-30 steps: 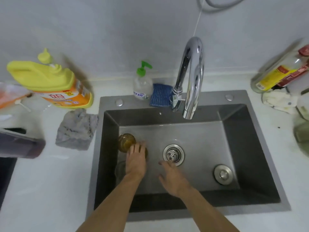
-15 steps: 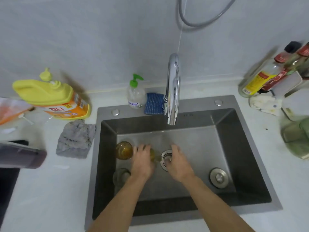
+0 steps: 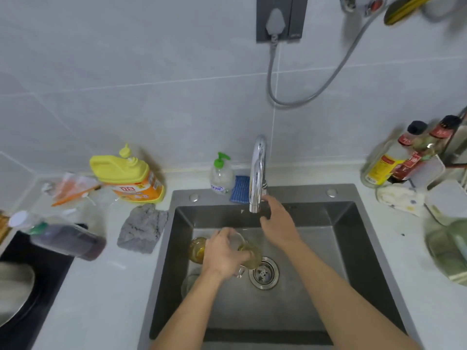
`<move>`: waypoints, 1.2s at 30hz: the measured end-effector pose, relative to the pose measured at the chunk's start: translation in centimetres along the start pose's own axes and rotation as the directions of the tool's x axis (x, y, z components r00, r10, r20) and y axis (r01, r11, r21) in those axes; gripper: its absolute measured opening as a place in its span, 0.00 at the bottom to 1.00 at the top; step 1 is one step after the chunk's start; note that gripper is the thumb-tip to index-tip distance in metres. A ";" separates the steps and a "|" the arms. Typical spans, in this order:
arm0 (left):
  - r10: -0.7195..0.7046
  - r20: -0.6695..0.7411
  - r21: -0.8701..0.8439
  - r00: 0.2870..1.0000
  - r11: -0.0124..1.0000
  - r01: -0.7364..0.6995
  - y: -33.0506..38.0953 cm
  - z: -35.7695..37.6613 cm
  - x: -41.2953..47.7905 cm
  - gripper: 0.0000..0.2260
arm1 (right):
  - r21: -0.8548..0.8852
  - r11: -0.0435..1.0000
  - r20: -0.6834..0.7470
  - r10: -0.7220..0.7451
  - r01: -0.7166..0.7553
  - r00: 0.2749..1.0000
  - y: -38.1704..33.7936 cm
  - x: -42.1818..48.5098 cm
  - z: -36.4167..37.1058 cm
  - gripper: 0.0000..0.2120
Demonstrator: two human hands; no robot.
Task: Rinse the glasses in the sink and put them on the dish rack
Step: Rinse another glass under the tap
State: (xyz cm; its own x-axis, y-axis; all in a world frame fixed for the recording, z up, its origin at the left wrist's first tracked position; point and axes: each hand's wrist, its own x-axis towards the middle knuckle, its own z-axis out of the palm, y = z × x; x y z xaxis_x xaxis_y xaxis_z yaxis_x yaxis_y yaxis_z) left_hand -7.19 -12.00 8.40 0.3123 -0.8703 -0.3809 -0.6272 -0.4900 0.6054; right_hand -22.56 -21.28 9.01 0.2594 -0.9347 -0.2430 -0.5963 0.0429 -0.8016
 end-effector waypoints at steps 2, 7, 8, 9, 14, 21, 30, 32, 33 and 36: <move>0.001 0.002 -0.075 1.000 0.997 -0.001 0.4 -0.5 -0.1 0.27 | 0.090 0.996 0.013 0.030 -0.031 0.999 0.3 -1.2 0.6 0.31; -0.063 0.068 -0.348 0.996 0.934 0.083 1.3 -0.8 -0.5 0.23 | 0.324 0.930 0.077 0.159 -0.176 0.984 2.2 -5.1 3.3 0.20; -0.071 0.089 -0.390 0.994 0.915 0.100 1.5 -0.8 -0.6 0.22 | 0.391 0.892 0.116 0.197 -0.227 0.974 2.6 -5.6 3.6 0.25; -0.068 0.114 -0.403 0.991 0.909 0.109 1.5 -0.9 -0.7 0.20 | 0.475 0.832 0.150 0.243 -0.286 0.958 3.1 -6.0 3.6 0.27; -0.052 0.164 -0.500 0.985 0.856 0.129 1.8 -0.7 -1.0 0.16 | 0.800 0.308 0.436 0.292 -0.515 0.851 4.1 -5.6 4.2 0.29; -0.030 -0.052 -0.313 0.998 0.950 0.012 3.7 0.6 -0.6 0.27 | 0.803 0.208 0.452 0.399 -0.559 0.798 3.0 -4.6 4.5 0.31; -0.025 0.279 -0.826 0.960 0.504 0.253 3.3 2.8 -0.7 0.28 | 0.798 0.099 0.495 0.456 -0.594 0.740 3.1 -4.1 3.6 0.27; -0.062 0.249 -0.820 0.967 0.518 0.244 3.3 3.0 -0.9 0.27 | 0.720 0.453 0.251 0.536 -0.526 0.806 3.1 -4.3 4.1 0.25; -0.071 0.237 -0.798 0.969 0.554 0.236 3.5 3.0 -0.9 0.27 | 0.628 0.642 0.086 0.504 -0.440 0.859 3.1 -4.5 4.3 0.24; -0.108 0.251 -0.736 0.962 0.624 0.262 4.2 3.3 -1.0 0.30 | 0.448 0.863 -0.061 0.290 -0.233 0.955 2.6 -5.4 5.3 0.26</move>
State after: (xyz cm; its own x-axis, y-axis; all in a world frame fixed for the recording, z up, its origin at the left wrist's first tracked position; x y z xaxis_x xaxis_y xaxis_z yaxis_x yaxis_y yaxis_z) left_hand -12.50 -13.02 9.06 0.1891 -0.7717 -0.6072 0.2154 -0.5707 0.7924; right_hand -21.49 -14.29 5.33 0.0289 -0.9018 -0.4311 -0.2345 0.4131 -0.8800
